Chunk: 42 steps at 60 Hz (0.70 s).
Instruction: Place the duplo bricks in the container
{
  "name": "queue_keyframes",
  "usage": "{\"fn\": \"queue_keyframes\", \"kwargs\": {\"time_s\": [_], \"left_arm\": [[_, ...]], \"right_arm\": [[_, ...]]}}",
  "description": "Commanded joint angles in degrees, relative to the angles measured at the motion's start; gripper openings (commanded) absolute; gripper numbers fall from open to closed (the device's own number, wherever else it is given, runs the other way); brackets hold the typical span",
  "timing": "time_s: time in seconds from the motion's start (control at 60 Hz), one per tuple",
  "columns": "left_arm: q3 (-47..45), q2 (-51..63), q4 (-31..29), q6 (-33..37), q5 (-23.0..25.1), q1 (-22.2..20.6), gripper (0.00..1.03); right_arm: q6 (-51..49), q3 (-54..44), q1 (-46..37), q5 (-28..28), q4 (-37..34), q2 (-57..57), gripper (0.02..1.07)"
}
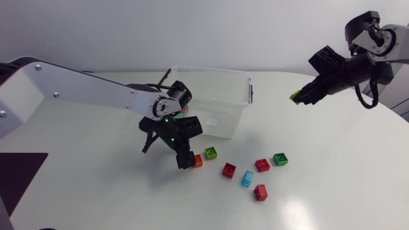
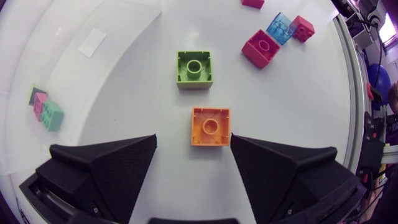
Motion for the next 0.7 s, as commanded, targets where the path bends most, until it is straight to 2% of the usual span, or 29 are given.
{"fn": "queue_keyframes", "kwargs": {"time_s": [0.0, 0.383, 0.417, 0.433, 0.45, 0.467, 0.683], "left_arm": [[1.24, 2.15, 0.52, 1.1, 1.01, -0.88, 0.82], [3.34, 6.02, 1.93, 0.22, 0.92, -1.85, 0.81], [3.34, 6.11, 2.11, 0.22, 0.92, -1.94, 0.78], [3.34, 6.2, 2.11, 0.22, 1.01, -2.02, 0.71], [3.34, 6.2, 2.11, 0.31, 1.01, -2.11, 0.7], [3.26, 6.2, 2.19, 0.31, 1.01, -2.11, 0.62], [-0.52, 2.86, 5.45, 0.75, 1.18, -2.2, 0.55]], "right_arm": [[1.5, 2.55, 1.99, -1.31, -1.22, -2.09, 0.36], [4.05, 5.8, 9.99, -2.72, -0.78, -2.26, 0.36], [4.23, 5.72, 10.69, -2.72, -0.52, -2.09, 0.36], [4.32, 5.72, 11.04, -2.72, -0.43, -1.91, 0.36], [4.49, 5.72, 11.22, -2.72, -0.43, -1.82, 0.36], [4.67, 5.8, 11.83, -2.72, -0.34, -1.65, 0.36], [6.6, 8.0, 17.02, -1.66, 2.12, 1.43, 0.37]]}}
